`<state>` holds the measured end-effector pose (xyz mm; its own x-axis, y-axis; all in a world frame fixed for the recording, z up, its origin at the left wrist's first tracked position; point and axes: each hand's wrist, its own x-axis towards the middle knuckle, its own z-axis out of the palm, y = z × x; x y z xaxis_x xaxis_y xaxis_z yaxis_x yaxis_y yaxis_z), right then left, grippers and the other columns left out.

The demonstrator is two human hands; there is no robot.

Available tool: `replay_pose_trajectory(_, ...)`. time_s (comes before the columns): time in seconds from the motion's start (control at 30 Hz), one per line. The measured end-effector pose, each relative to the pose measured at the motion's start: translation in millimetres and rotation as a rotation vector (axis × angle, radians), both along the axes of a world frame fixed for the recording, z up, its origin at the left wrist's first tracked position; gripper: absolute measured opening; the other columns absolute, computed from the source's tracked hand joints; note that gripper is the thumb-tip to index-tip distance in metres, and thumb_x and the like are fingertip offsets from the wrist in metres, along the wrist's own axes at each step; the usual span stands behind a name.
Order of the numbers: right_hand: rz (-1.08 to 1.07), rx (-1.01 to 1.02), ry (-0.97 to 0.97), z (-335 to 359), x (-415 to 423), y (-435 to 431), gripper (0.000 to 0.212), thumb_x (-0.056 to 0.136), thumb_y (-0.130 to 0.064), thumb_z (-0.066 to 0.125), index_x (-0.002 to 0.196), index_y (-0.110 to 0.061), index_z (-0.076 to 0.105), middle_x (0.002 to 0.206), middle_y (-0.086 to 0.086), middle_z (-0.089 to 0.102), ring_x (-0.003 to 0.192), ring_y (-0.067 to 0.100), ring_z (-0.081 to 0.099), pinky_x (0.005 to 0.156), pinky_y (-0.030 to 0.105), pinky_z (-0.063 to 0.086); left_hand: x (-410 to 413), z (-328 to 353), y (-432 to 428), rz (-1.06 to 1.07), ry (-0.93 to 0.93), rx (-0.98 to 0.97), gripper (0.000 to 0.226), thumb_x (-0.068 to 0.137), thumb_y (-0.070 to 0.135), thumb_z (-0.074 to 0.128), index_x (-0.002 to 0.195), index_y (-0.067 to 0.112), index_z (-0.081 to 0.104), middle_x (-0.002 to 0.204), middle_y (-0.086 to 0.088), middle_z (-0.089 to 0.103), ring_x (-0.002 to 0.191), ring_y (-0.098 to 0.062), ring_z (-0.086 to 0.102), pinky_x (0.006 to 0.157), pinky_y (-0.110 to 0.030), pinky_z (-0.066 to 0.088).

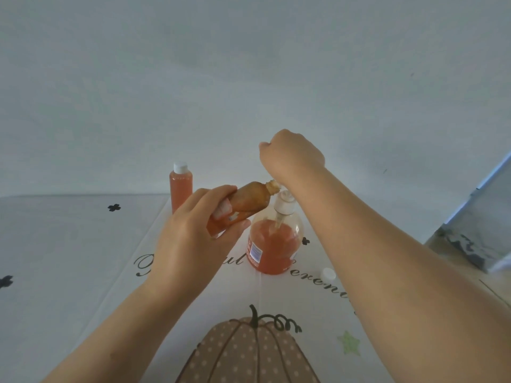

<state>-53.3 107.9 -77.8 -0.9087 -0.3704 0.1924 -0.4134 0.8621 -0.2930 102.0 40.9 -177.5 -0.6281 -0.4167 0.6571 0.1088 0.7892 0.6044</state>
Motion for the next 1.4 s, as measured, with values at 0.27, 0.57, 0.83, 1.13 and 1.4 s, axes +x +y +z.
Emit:
replay_pose_trajectory(0.27, -0.008, 0.004, -0.019, -12.6, -3.6, -0.7, 0.035, 0.098, -0.028, 0.036, 0.066, -0.017, 0.042, 0.066, -0.001, 0.051, 0.058, 0.017, 0.046, 0.05, 0.025, 0.029, -0.9, -4.6, -2.9, 0.02, -0.047, -0.013, 0.046, 0.075, 0.026, 0.079, 0.117, 0.026, 0.061, 0.1, 0.015, 0.06, 0.084, -0.002, 0.055, 0.071, -0.007, 0.038)
replay_pose_trajectory(0.57, 0.029, 0.048, 0.023, 0.3, -4.6, -0.3, 0.037, 0.098, -0.033, 0.038, 0.065, -0.018, 0.041, 0.066, -0.001, 0.049, 0.056, 0.017, 0.045, 0.051, 0.025, 0.029, 1.4, 0.1, 1.8, 0.01, 0.009, -0.013, 0.047, 0.075, 0.029, 0.076, 0.119, 0.021, 0.061, 0.102, 0.012, 0.061, 0.084, -0.008, 0.059, 0.072, -0.013, 0.044)
replay_pose_trajectory(0.83, 0.002, -0.022, 0.013, -5.6, -7.9, 0.5, 0.038, 0.098, -0.03, 0.038, 0.062, -0.017, 0.039, 0.061, -0.001, 0.047, 0.052, 0.018, 0.042, 0.049, 0.025, 0.028, 0.6, 0.6, 1.3, 0.02, -0.007, -0.018, 0.047, 0.075, 0.028, 0.077, 0.119, 0.022, 0.062, 0.101, 0.012, 0.06, 0.084, -0.007, 0.058, 0.072, -0.01, 0.041)
replay_pose_trajectory(1.13, -0.001, -0.002, 0.027, -15.2, -7.0, -1.0, 0.04, 0.1, -0.033, 0.033, 0.065, -0.018, 0.04, 0.065, -0.001, 0.051, 0.06, 0.02, 0.049, 0.05, 0.025, 0.03, -0.8, -2.3, -1.9, 0.057, -0.048, -0.039, 0.047, 0.073, 0.024, 0.081, 0.116, 0.024, 0.063, 0.099, 0.015, 0.059, 0.083, -0.009, 0.058, 0.07, -0.013, 0.04)
replay_pose_trajectory(1.4, 0.021, 0.007, 0.013, -2.0, -6.5, 0.4, 0.042, 0.1, -0.037, 0.034, 0.064, -0.017, 0.039, 0.065, -0.001, 0.048, 0.056, 0.018, 0.044, 0.051, 0.025, 0.029, 2.3, 2.3, 2.3, 0.028, -0.006, -0.033, 0.045, 0.075, 0.03, 0.076, 0.117, 0.022, 0.062, 0.1, 0.012, 0.061, 0.083, -0.005, 0.057, 0.07, -0.007, 0.039)
